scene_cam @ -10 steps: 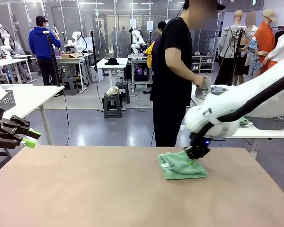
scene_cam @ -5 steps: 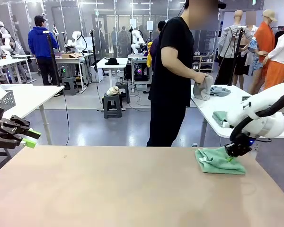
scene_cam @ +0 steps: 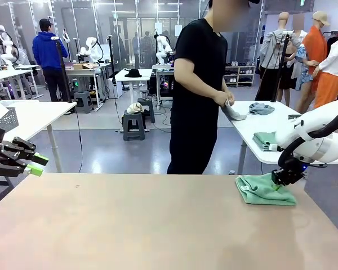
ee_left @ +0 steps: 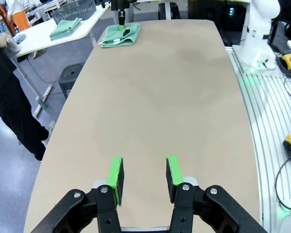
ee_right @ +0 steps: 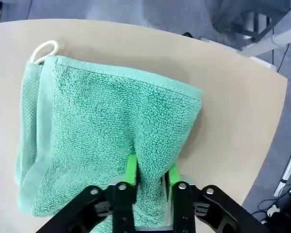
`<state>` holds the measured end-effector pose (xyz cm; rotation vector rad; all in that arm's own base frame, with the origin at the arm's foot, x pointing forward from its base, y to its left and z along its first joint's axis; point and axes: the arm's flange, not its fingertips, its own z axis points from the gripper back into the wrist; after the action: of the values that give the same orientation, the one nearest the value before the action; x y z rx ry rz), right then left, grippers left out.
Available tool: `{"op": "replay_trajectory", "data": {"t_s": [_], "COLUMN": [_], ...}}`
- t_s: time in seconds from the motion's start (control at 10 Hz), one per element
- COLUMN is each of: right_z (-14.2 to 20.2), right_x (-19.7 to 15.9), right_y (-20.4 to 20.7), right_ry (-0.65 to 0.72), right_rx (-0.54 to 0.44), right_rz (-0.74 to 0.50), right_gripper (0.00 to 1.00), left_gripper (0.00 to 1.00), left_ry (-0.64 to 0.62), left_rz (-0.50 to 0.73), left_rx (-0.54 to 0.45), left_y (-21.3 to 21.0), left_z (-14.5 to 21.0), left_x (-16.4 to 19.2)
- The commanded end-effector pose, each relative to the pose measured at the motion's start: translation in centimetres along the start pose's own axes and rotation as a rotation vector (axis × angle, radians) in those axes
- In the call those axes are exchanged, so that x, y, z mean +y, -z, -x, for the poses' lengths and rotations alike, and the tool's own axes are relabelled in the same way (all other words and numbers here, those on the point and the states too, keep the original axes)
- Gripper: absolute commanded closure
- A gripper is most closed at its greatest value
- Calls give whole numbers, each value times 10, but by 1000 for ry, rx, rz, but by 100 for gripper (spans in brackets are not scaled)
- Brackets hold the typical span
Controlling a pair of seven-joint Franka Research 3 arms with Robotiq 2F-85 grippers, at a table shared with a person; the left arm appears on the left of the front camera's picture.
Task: Fold the towels and place them in the basket.
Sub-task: Place the folded Towel with hook on the right side of the table.
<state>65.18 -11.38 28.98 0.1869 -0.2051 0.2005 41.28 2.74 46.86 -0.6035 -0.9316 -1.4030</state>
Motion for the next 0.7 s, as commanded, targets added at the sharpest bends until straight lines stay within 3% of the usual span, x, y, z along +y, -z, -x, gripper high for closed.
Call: {"op": "replay_trajectory", "data": {"t_s": [0.0,0.1,0.2,0.3,0.4,0.5,0.6], "right_z": [4,4,6,8,10,13,19], "right_x": [-8,-9,-11,-13,-13,-11,-8], "right_y": [12,11,3,-17,-41,-69,-101], "right_ry": [-32,-34,-34,-29,-31,-34,-32], "right_rx": [11,14,0,-18,-34,-68,-94], "right_rz": [-21,-19,-14,-5,-4,-6,-16], "right_gripper": [70,33,50,13,30,0,0], "left_gripper": [53,53,53,53,53,53,53], "left_ry": [6,6,6,6,6,6,6], "left_rz": [1,1,1,1,1,1,1], "left_rx": [-20,-20,-20,-20,-20,-20,-20], "left_y": [-2,-2,-2,-2,-2,-2,-2], "left_z": [-2,-2,-2,-2,-2,-2,-2], "left_x": [-1,-1,-1,-1,-1,-1,-1]}}
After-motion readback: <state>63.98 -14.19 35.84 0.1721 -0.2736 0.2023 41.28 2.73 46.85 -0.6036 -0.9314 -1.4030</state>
